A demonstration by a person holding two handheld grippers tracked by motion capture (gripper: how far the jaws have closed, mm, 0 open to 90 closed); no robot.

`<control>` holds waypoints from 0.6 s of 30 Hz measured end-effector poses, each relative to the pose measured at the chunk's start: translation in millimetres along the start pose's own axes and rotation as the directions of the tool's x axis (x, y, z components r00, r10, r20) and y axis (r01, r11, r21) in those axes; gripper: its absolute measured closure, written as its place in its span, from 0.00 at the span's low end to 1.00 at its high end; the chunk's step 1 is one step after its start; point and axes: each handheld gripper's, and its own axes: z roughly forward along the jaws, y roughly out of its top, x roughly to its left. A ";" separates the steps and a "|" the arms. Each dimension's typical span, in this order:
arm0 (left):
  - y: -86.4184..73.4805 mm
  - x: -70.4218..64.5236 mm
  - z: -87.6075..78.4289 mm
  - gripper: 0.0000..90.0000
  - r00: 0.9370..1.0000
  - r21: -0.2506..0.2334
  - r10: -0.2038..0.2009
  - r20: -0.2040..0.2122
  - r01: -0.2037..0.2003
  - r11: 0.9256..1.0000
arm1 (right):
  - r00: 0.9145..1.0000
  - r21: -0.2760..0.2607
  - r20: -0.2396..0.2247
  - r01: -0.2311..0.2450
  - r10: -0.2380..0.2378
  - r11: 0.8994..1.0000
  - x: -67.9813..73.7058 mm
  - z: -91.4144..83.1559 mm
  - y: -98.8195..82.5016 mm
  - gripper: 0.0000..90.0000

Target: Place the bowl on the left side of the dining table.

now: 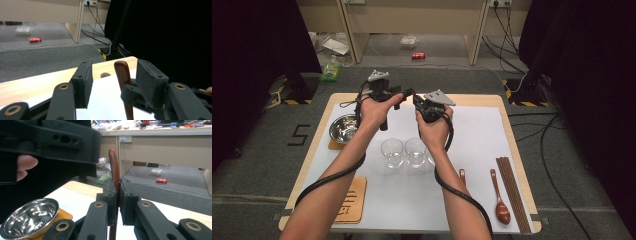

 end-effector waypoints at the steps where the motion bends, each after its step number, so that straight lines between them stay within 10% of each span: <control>1: 0.4 -0.6 1.1 0.52 1.000 0.002 -0.001 0.001 0.001 1.000 | 1.000 -0.001 -0.002 -0.004 0.004 1.000 0.0 0.3 -0.5 0.94; 18: -5.4 -0.9 12.5 0.51 1.000 0.001 -0.025 0.013 0.025 1.000 | 1.000 -0.003 0.002 0.001 -0.001 1.000 -2.1 -2.2 -4.4 0.94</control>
